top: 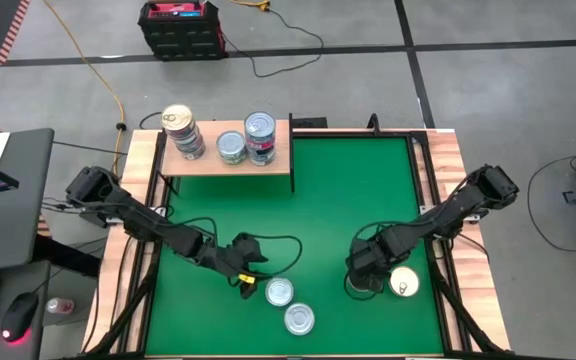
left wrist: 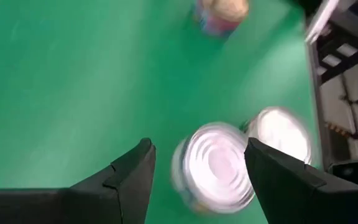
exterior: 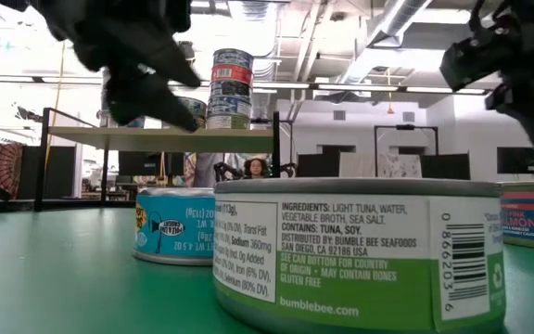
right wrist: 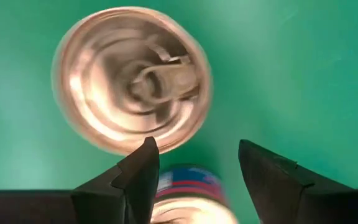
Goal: Stack canned seafood by type on shelf
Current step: Stack the blue and pink tuna can on top of the blue and pink tuna cans on the shelf
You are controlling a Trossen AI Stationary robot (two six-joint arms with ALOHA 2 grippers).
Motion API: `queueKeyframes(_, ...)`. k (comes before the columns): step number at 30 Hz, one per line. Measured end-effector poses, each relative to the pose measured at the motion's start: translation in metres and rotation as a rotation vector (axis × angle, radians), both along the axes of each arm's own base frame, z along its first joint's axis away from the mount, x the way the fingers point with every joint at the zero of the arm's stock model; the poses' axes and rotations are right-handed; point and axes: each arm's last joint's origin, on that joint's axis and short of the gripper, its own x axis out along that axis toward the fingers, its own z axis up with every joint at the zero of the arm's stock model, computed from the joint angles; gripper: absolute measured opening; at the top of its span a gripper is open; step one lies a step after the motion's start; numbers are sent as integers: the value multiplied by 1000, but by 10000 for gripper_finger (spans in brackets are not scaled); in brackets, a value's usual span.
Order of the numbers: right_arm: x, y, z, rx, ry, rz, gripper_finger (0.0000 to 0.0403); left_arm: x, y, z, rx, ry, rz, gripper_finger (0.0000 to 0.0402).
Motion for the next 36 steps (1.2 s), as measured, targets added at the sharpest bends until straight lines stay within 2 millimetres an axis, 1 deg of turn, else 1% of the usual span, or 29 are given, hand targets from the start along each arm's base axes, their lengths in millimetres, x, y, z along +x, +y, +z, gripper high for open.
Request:
queueKeyframes(3, -3, 0, -1, 36, -2, -29, 244, 3, -2, 7, 4, -74, -13, 236)
queueKeyframes(7, -16, -9, -9, 64, -17, -102, 238, 2, -1, 15, -1, -111, -32, 236)
queueKeyframes(12, -34, -23, -9, 155, -161, -193, 208, -2, 1, 23, -7, -123, -39, 236)
queueKeyframes(16, -39, -31, -15, 246, -287, -260, 183, -5, 4, 26, 17, -122, -39, 236)
queueKeyframes(19, -44, -34, -23, 253, -287, -283, 166, -6, 8, 30, 18, -127, -24, 236)
queueKeyframes(27, -46, -36, -38, 253, -292, -268, 116, -7, 10, 30, 30, -126, -2, 236)
queueKeyframes(32, -50, -46, -45, 260, -284, -313, 66, -6, 12, 30, 30, -127, 6, 236)
queueKeyframes(36, -55, -61, -47, 215, -263, -347, 28, -5, 14, 31, 30, -127, 14, 236)
